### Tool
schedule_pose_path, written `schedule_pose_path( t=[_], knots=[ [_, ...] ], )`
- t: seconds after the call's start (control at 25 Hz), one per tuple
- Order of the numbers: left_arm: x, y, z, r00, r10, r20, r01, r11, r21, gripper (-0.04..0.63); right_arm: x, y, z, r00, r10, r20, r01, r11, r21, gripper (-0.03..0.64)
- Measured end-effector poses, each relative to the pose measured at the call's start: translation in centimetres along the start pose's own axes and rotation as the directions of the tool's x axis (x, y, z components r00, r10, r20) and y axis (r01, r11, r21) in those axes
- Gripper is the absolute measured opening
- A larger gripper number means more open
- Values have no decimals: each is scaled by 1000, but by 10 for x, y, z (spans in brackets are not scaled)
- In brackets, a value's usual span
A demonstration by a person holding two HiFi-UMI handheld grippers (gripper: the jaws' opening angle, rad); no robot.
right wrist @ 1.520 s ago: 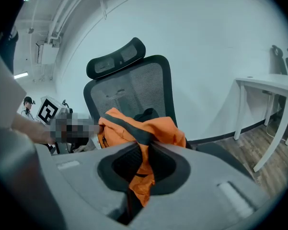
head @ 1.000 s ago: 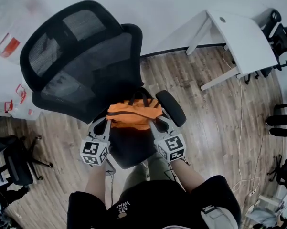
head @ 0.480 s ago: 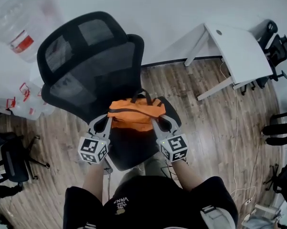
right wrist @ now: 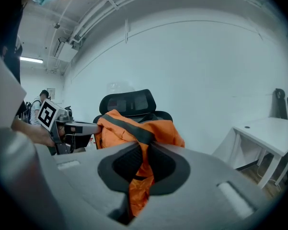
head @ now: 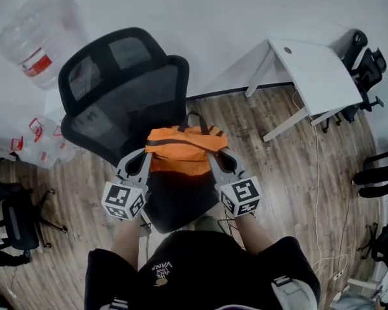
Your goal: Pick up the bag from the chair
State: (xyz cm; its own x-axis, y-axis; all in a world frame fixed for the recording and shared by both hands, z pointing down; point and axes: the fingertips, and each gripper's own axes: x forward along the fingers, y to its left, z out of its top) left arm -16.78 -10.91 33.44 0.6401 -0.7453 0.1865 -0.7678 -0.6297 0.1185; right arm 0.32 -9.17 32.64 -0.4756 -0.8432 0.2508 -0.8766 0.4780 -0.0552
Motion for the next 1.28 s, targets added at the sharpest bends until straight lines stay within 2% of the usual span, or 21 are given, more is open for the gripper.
schedule_pose_path(
  t=[0.32,1.28],
  knots=[
    [-6,-13,40,998,-12,62,10,999,34,11,-14,-2,39,999,-13,52,14,999,-32,28],
    [-27,-36,111,984,-49,174,32,995,95,11,-43,4,110,978,-31,206,45,997,-64,26]
  ],
)
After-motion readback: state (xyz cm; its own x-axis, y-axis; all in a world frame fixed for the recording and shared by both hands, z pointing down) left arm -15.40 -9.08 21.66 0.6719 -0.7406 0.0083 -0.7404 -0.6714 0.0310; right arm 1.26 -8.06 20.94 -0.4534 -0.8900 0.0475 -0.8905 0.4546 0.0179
